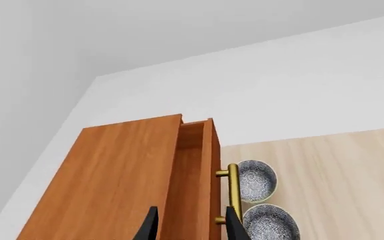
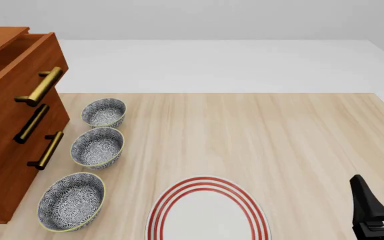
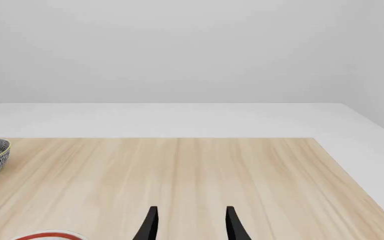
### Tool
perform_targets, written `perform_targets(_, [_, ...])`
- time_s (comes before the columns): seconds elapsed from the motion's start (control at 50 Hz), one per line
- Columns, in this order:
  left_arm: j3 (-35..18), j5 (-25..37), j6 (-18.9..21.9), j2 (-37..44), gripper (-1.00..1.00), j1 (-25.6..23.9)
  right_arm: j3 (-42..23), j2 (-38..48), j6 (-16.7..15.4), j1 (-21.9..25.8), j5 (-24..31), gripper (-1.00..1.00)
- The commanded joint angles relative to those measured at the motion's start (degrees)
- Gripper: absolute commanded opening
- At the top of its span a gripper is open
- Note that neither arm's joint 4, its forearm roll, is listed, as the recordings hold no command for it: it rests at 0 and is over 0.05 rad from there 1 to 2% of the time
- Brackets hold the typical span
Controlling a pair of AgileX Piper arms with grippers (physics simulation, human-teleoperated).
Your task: Open the top drawer of the cabinet.
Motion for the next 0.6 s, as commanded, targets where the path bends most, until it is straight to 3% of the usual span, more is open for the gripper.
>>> perform_targets(0.02, [-0.17, 1.20, -1.98, 1.97, 1.00, -0.88, 0.00, 0.01, 0.00, 0.00, 0.00, 1.00])
perform_targets(0.6, [1.89, -0.83, -2.39, 5.94, 1.00, -0.89, 0.00, 0.00, -0.01, 0.01, 0.00, 1.00])
